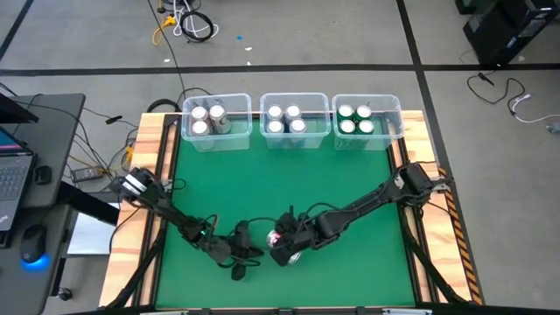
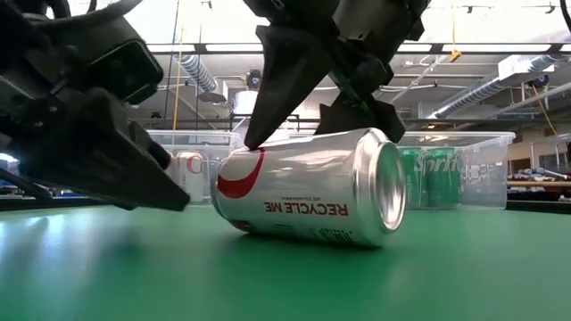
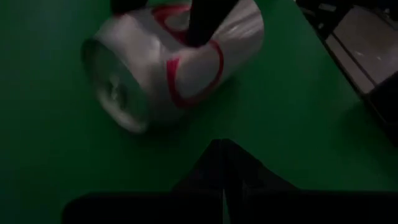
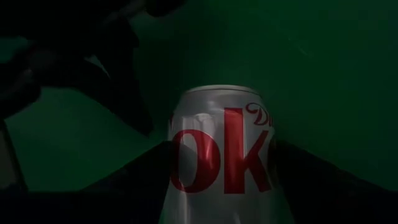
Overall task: Sort soda cans
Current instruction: Put the red silver soda can into the left transparent bin
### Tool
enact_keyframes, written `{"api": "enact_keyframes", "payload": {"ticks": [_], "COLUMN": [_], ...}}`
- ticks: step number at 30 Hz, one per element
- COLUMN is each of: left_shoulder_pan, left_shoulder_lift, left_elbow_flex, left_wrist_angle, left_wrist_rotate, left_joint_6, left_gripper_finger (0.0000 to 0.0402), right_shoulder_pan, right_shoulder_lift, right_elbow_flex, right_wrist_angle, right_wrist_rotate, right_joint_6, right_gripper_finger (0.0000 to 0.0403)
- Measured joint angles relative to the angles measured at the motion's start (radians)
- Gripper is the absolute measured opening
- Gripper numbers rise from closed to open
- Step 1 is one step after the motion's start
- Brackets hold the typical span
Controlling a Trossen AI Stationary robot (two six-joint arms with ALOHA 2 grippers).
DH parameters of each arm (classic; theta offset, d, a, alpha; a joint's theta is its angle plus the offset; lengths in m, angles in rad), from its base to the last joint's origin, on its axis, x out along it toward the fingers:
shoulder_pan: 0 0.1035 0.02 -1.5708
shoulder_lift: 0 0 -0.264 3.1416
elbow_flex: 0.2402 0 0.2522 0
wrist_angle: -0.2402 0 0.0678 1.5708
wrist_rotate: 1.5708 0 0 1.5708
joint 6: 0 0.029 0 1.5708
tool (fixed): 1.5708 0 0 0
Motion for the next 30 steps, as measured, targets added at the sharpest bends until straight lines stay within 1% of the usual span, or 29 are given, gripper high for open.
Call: {"api": "enact_keyframes", "payload": {"ticks": [5, 10, 13, 16, 21, 26, 30], "left_shoulder_pan": [0.026, 0.049, 0.052, 0.054, 0.056, 0.065, 0.069], "left_shoulder_lift": [0.043, 0.043, 0.043, 0.043, 0.043, 0.041, 0.039], "left_elbow_flex": [0.046, 0.045, 0.045, 0.045, 0.045, 0.046, 0.046], "left_wrist_angle": [0.001, 0.0, 0.009, 0.017, 0.018, 0.039, 0.038], "left_wrist_rotate": [-0.008, 0.008, 0.013, 0.002, -0.017, -0.036, -0.032], "left_joint_6": [0.004, -0.001, -0.003, -0.003, 0.001, 0.007, 0.038], "left_gripper_finger": [0.0, 0.0, 0.0, 0.0, 0.0, 0.0, 0.0], "right_shoulder_pan": [-0.001, -0.005, -0.015, -0.022, -0.025, -0.029, -0.034], "right_shoulder_lift": [0.006, 0.006, 0.006, 0.007, 0.017, 0.052, 0.068], "right_elbow_flex": [0.0, -0.003, -0.003, -0.003, -0.003, -0.003, -0.001], "right_wrist_angle": [0.036, 0.059, 0.075, 0.078, 0.09, 0.1, 0.105], "right_wrist_rotate": [-0.052, -0.094, -0.12, -0.123, -0.132, -0.132, -0.139], "right_joint_6": [-0.088, -0.153, -0.161, -0.157, -0.22, -0.331, -0.365], "right_gripper_finger": [0.027, 0.0277, 0.0294, 0.0319, 0.0352, 0.0355, 0.0344]}}
